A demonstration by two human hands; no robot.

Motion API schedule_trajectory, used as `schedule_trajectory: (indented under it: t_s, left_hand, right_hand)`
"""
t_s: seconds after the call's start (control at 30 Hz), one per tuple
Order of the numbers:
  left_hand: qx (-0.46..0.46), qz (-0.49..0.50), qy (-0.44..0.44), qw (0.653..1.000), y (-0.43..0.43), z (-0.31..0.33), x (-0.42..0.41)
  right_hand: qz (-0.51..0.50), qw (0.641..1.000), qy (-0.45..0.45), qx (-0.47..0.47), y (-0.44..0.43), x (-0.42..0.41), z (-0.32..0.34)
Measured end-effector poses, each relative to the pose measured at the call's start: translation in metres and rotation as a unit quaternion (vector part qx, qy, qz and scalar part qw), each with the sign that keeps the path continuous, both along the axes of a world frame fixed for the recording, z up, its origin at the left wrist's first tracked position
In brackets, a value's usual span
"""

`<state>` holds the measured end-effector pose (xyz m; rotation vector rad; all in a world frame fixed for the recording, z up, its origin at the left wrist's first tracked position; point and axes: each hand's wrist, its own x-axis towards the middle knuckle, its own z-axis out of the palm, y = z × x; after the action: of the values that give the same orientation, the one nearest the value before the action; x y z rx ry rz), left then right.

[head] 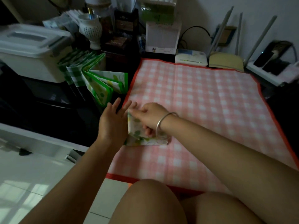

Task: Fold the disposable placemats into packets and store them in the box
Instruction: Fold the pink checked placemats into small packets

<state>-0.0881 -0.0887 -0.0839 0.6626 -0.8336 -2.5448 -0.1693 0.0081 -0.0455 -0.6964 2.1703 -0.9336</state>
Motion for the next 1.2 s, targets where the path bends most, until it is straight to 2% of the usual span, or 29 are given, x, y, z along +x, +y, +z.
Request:
schedule_trajectory:
  t_s: [0.03, 0.1, 0.13, 0.17, 0.2, 0.23, 0.27, 0.33, 0.37, 0.4, 0.43, 0.47, 0.5, 0.53, 0.57, 0.6, 0.63, 0.73, 0.9, 0.97, 1.03, 1.07, 1.1, 1.13, 1.2]
  left_hand:
    - [0.022, 0.016, 0.011, 1.0, -0.002, 0.001, 0.002]
    - [-0.004, 0.033, 0.008, 0.999, -0.004, -0.003, 0.005]
    - [-0.049, 0.035, -0.005, 0.998, -0.005, -0.004, 0.006]
    - [-0.132, 0.039, -0.027, 0.99, -0.004, -0.005, 0.008]
    - [-0.262, 0.047, -0.057, 0.962, -0.005, -0.005, 0.012]
    - [-0.415, 0.054, -0.084, 0.904, -0.005, -0.008, 0.017]
    - [-0.556, 0.044, -0.097, 0.824, -0.007, -0.013, 0.022]
    - [-0.749, -0.038, -0.117, 0.651, -0.009, -0.028, 0.032]
    - [-0.81, -0.075, -0.135, 0.566, -0.012, -0.037, 0.035]
    - [-0.849, -0.095, -0.155, 0.497, -0.013, -0.045, 0.038]
    - [-0.867, -0.105, -0.175, 0.455, -0.014, -0.051, 0.04]
    - [-0.873, -0.108, -0.19, 0.437, -0.015, -0.054, 0.041]
    - [-0.874, -0.113, -0.201, 0.428, -0.015, -0.055, 0.04]
    - [-0.875, -0.12, -0.212, 0.419, -0.013, -0.054, 0.04]
    - [-0.878, -0.121, -0.218, 0.409, -0.012, -0.053, 0.039]
    - [-0.881, -0.12, -0.224, 0.398, -0.01, -0.052, 0.038]
    - [-0.885, -0.12, -0.229, 0.388, -0.009, -0.052, 0.037]
    - [-0.884, -0.136, -0.242, 0.376, -0.009, -0.052, 0.036]
    - [-0.884, -0.151, -0.233, 0.377, -0.009, -0.047, 0.037]
    - [-0.867, -0.164, -0.204, 0.424, -0.011, -0.041, 0.042]
    - [-0.824, -0.156, -0.166, 0.519, -0.019, -0.027, 0.051]
    - [-0.801, -0.112, -0.152, 0.568, -0.026, -0.017, 0.056]
    - [-0.785, -0.047, -0.152, 0.599, -0.036, -0.008, 0.06]
    - [-0.774, 0.018, -0.172, 0.609, -0.05, -0.001, 0.062]
    - [-0.768, 0.086, -0.26, 0.578, -0.083, 0.017, 0.059]
  right_hand:
    - [0.016, 1.0, 0.004, 0.024, -0.005, 0.003, -0.003]
    - [0.027, 0.998, -0.013, 0.054, -0.01, 0.005, -0.011]
    - [0.028, 0.997, -0.024, 0.06, -0.011, 0.006, -0.014]
    - [0.03, 0.997, -0.026, 0.065, -0.01, 0.006, -0.016]
    - [0.037, 0.996, -0.012, 0.078, -0.01, 0.005, -0.018]
    - [0.039, 0.995, 0.013, 0.094, -0.009, 0.003, -0.021]
    - [0.042, 0.992, 0.037, 0.11, -0.009, 0.003, -0.019]
    - [0.051, 0.991, 0.052, 0.111, -0.009, 0.005, -0.017]
    - [0.047, 0.994, -0.001, 0.094, -0.009, 0.006, -0.016]
    - [0.028, 0.993, -0.09, 0.073, -0.009, 0.008, -0.012]
    - [0.008, 0.987, -0.152, 0.051, -0.007, 0.008, -0.008]
    - [-0.011, 0.987, -0.159, 0.033, -0.005, 0.005, -0.007]
    - [-0.03, 0.994, -0.101, 0.017, -0.002, 0.001, -0.007]
    - [-0.024, 0.998, 0.04, 0.029, 0.004, -0.004, -0.006]
    - [0.009, 0.977, 0.203, 0.061, 0.01, -0.013, -0.008]
    - [0.063, 0.94, 0.321, 0.095, 0.015, -0.017, -0.003]
    - [0.114, 0.915, 0.362, 0.136, 0.018, -0.019, 0.0]
    - [0.194, 0.881, 0.338, 0.27, 0.017, -0.016, 0.012]
    - [0.22, 0.854, 0.332, 0.334, 0.002, -0.006, 0.032]
    - [0.232, 0.849, 0.302, 0.367, -0.004, -0.004, 0.038]
    - [0.219, 0.867, 0.268, 0.36, -0.006, -0.007, 0.037]
    - [0.205, 0.88, 0.253, 0.345, -0.005, -0.01, 0.037]
    - [0.191, 0.893, 0.244, 0.326, -0.003, -0.013, 0.035]
    - [0.177, 0.905, 0.235, 0.306, -0.001, -0.017, 0.035]
    - [0.138, 0.934, 0.21, 0.253, 0.001, -0.023, 0.033]
